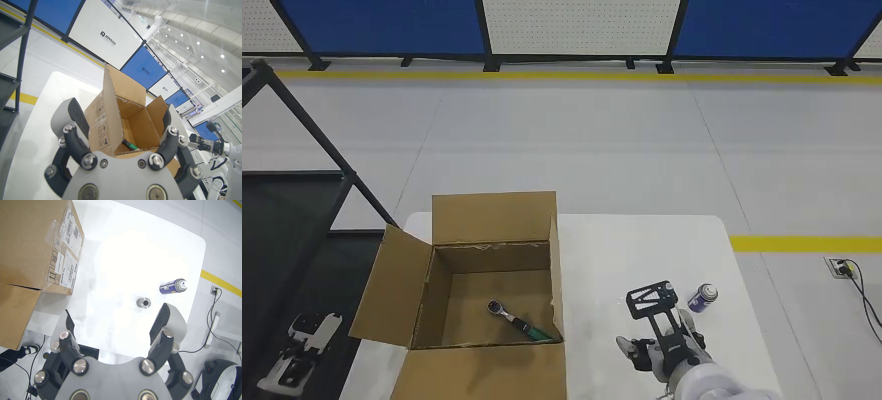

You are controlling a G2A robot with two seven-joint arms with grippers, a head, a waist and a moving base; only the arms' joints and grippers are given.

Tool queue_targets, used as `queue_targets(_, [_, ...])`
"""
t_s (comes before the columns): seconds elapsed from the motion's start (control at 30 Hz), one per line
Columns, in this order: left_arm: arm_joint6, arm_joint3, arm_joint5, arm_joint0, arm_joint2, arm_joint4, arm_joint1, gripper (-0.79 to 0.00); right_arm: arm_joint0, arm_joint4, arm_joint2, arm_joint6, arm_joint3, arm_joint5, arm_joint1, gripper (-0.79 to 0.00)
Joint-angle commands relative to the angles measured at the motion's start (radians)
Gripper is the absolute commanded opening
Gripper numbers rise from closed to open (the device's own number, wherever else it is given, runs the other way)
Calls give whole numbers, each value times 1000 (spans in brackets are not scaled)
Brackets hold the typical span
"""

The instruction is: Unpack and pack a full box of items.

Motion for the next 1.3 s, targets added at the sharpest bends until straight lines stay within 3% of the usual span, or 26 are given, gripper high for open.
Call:
queue_targets(0.0, [0, 0, 0, 0, 0, 0, 0, 0, -18, 45, -5, -60, 10, -8, 0, 0])
queue_targets(0.27, [0, 0, 0, 0, 0, 0, 0, 0, -29, 58, 104, -148, 107, 5, 6, 0])
queue_targets(0.5, [0, 0, 0, 0, 0, 0, 0, 0, 9, 83, 246, -199, 352, 34, 14, 0])
queue_targets(0.67, [0, 0, 0, 0, 0, 0, 0, 0, 52, 74, 277, -213, 498, 55, 17, 0])
queue_targets(0.97, [0, 0, 0, 0, 0, 0, 0, 0, 92, 149, 306, -235, 611, 40, 20, 0])
queue_targets(1.1, [0, 0, 0, 0, 0, 0, 0, 0, 104, 174, 314, -248, 649, 37, 23, -262])
queue_targets(1.13, [0, 0, 0, 0, 0, 0, 0, 0, 106, 180, 315, -249, 654, 37, 23, -366])
queue_targets(1.27, [0, 0, 0, 0, 0, 0, 0, 0, 118, 218, 324, -255, 681, 32, 25, -474])
